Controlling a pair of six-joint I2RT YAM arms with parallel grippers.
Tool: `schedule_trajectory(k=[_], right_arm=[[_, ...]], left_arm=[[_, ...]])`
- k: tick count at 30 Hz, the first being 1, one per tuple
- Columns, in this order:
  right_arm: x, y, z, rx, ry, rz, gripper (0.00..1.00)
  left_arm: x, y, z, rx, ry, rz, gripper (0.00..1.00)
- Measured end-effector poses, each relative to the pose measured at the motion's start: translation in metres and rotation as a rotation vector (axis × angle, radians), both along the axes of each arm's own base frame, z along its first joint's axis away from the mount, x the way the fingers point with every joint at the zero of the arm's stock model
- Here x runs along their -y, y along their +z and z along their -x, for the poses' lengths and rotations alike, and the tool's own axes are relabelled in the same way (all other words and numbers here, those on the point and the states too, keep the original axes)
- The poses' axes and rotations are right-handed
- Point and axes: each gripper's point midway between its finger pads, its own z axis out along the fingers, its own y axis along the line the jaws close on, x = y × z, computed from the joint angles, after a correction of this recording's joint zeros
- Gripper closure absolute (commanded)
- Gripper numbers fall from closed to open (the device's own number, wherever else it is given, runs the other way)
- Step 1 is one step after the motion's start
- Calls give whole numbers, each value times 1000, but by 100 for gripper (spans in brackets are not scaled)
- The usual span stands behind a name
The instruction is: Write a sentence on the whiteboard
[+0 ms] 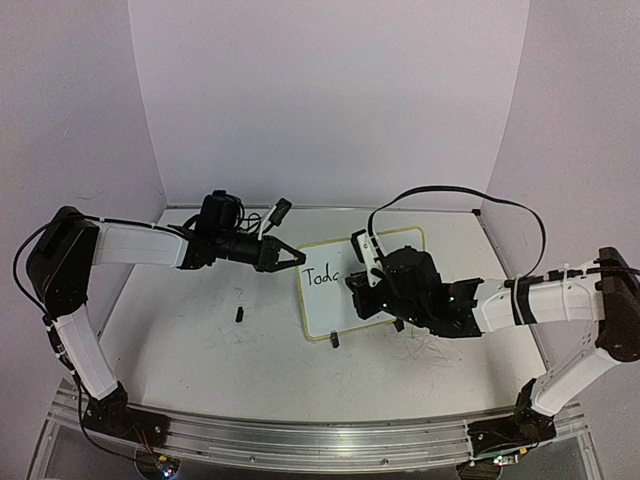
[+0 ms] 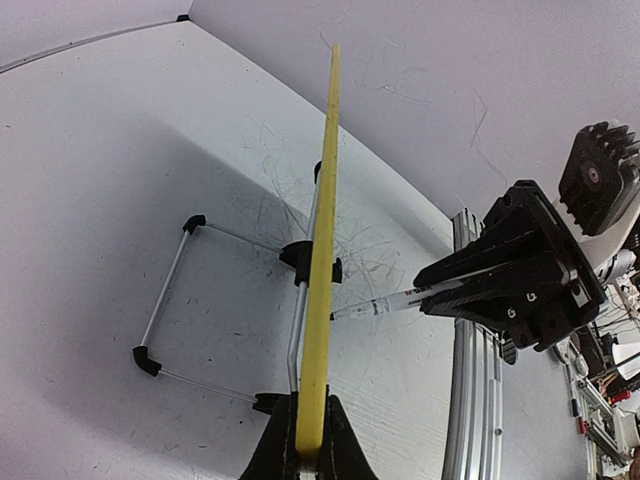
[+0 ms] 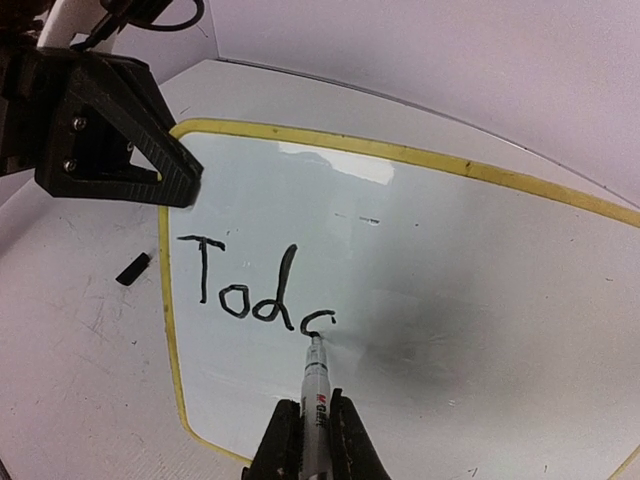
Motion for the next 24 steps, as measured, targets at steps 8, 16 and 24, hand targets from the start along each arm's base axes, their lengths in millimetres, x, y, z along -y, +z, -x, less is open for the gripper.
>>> schedule_trajectory(k=[8,16,24], right_arm=[[1,3,-2,12,-14,-4,100],[2,6,-4,24,-30,-10,100],[3,6,-4,28,-35,-10,100]], left_arm=[[0,0,0,0,1,0,100],[0,0,0,0,1,0,100],[0,0,0,0,1,0,100]])
